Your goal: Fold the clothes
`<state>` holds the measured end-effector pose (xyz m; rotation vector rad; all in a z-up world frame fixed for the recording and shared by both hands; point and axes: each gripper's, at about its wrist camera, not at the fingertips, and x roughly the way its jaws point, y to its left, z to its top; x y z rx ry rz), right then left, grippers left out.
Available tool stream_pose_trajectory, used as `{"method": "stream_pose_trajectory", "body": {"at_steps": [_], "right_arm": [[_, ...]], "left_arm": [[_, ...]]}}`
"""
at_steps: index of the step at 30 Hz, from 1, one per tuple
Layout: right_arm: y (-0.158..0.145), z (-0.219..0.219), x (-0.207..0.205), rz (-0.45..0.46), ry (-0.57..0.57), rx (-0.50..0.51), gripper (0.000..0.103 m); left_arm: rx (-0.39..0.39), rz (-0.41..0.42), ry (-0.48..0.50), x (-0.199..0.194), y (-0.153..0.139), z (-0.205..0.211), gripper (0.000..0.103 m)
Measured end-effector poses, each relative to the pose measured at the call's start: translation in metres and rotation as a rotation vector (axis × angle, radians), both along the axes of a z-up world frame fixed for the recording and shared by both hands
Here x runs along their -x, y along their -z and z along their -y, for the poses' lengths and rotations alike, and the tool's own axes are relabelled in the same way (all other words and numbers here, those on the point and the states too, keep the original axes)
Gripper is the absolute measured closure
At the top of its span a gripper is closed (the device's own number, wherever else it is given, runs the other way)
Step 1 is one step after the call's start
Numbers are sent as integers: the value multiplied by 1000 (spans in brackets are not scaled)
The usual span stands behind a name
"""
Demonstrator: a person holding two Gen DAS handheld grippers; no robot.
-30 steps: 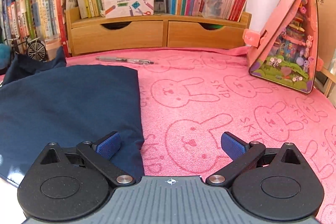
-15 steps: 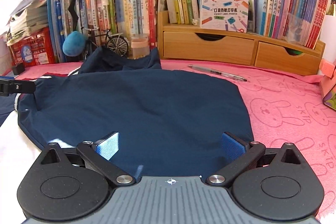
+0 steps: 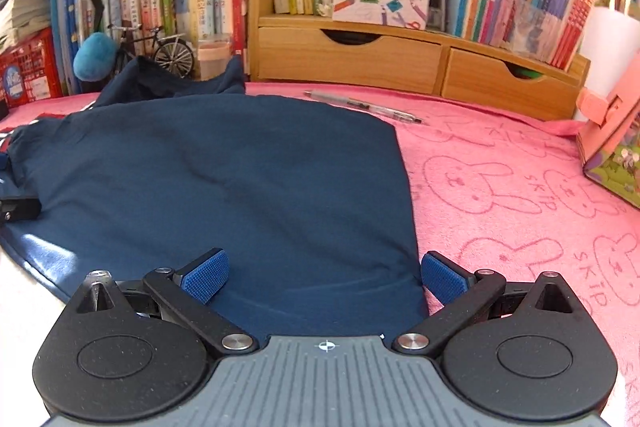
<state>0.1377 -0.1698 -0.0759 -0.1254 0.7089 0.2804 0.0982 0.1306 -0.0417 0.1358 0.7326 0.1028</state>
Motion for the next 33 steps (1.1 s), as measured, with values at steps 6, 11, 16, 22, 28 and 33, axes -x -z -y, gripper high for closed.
{"method": "stream_pose_trajectory", "body": {"at_steps": [6, 11, 16, 22, 28, 33], "right_arm": [[1, 7, -5, -12, 33, -20, 0], [2, 8, -6, -12, 33, -22, 0], [1, 6, -5, -11, 38, -19, 0], [1, 5, -5, -11, 46, -19, 0], [1, 5, -5, -11, 48, -19, 0], [1, 4, -5, -11, 49, -19, 0]], "left_arm": [[-2, 28, 18, 10, 0, 0, 0], [2, 51, 29, 18, -1, 0, 0], [29, 70, 24, 24, -10, -7, 0], [98, 55, -36, 26, -12, -29, 0], [96, 44, -60, 30, -4, -34, 0], [98, 50, -72, 31, -8, -38, 0]]}}
